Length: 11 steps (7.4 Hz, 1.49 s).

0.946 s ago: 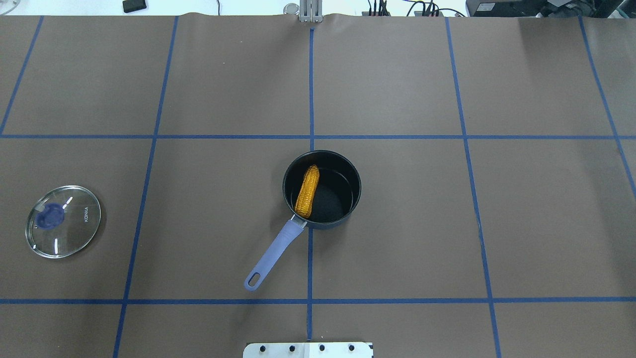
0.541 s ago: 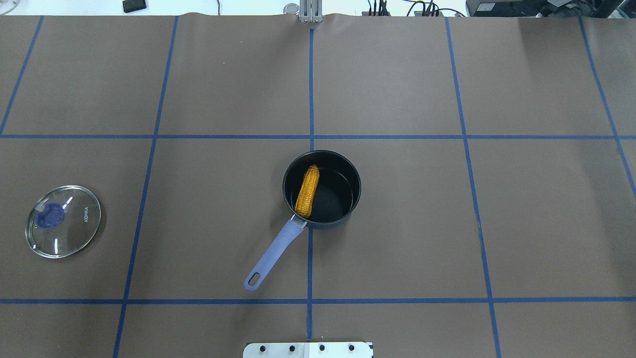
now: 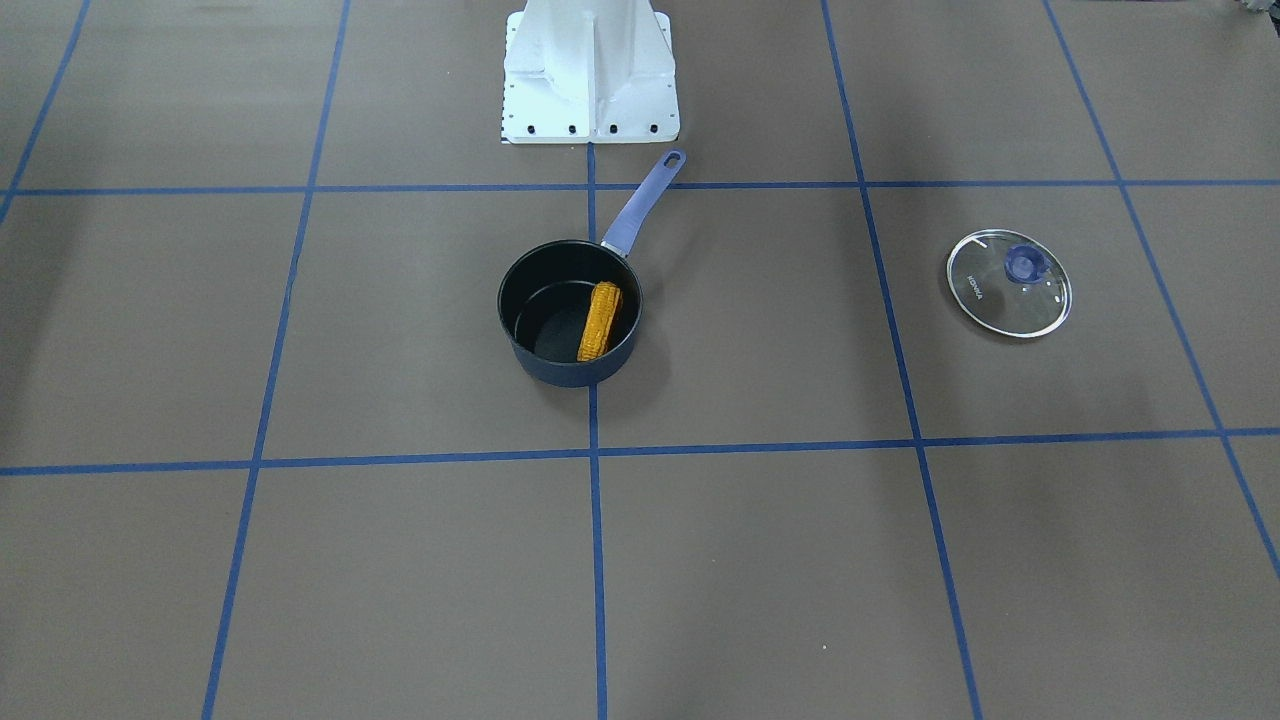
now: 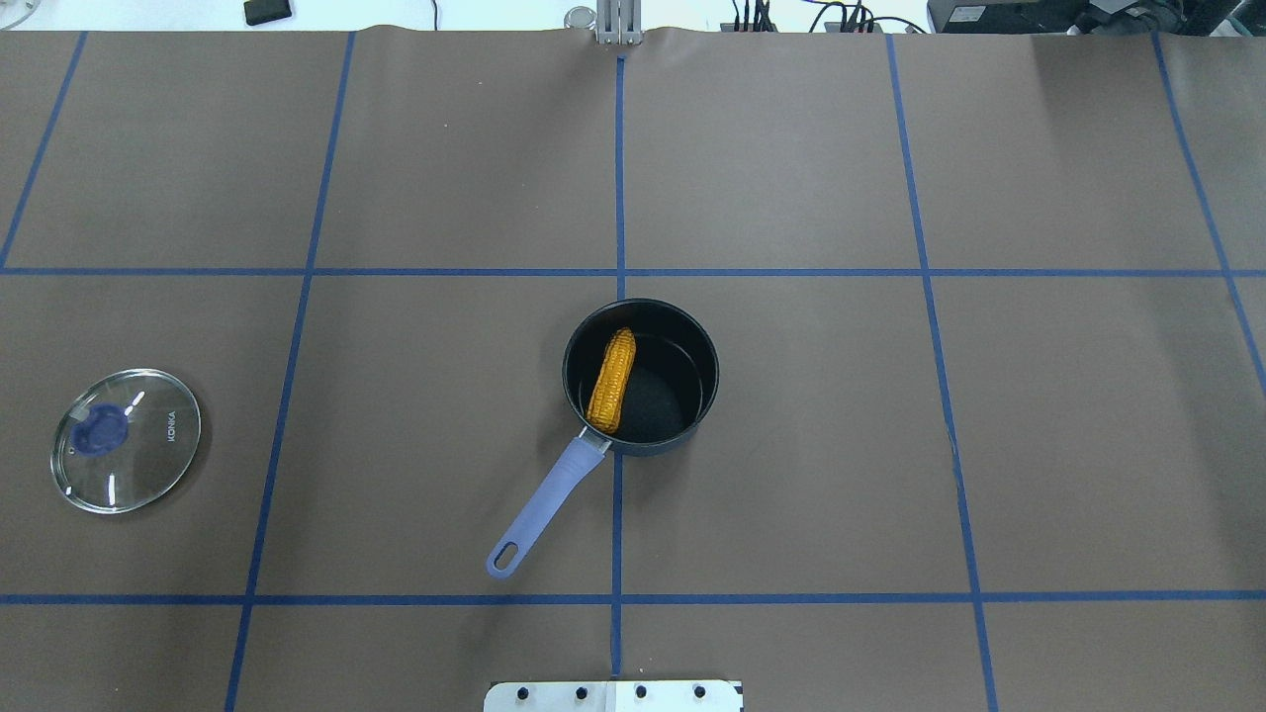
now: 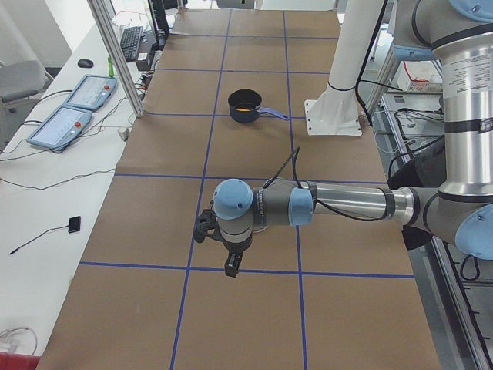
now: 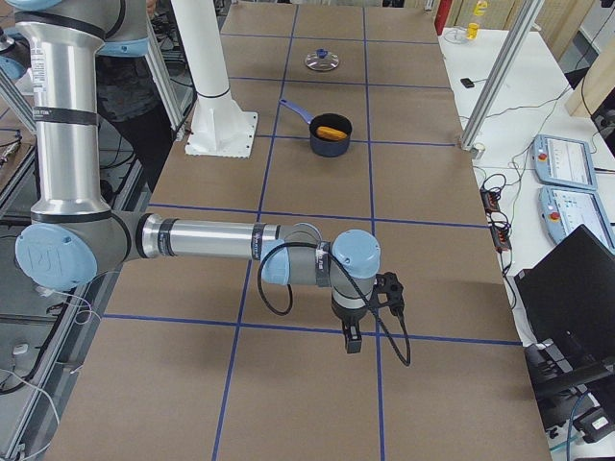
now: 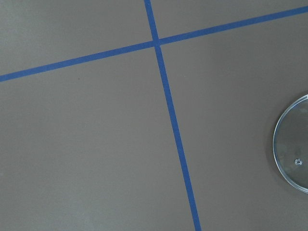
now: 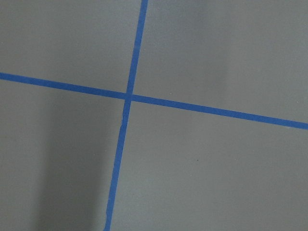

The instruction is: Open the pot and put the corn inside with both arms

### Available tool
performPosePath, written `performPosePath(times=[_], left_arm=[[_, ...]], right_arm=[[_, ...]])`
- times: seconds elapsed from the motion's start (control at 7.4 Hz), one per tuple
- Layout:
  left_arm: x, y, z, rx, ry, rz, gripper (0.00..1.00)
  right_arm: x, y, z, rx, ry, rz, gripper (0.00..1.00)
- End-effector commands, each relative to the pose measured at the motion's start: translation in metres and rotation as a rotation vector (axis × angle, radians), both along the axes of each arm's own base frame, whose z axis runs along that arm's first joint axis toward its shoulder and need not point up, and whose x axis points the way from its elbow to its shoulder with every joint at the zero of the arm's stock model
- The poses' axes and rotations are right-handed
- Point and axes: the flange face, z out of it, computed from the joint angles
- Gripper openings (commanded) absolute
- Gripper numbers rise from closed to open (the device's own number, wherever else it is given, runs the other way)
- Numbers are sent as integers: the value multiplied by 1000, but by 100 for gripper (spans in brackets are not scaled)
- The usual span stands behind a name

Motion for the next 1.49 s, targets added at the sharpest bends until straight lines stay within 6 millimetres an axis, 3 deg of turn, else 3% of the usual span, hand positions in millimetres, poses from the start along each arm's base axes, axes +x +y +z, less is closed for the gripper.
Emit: performPosePath(times=[0.0,1.35], left_arm=[[0,0,0,0,0,0,99],[0,0,1,-5,0,-4,99]], right_arm=[[0,0,0,1,-1,-1,100],[-11,-4,-3,1,-1,-15,100]])
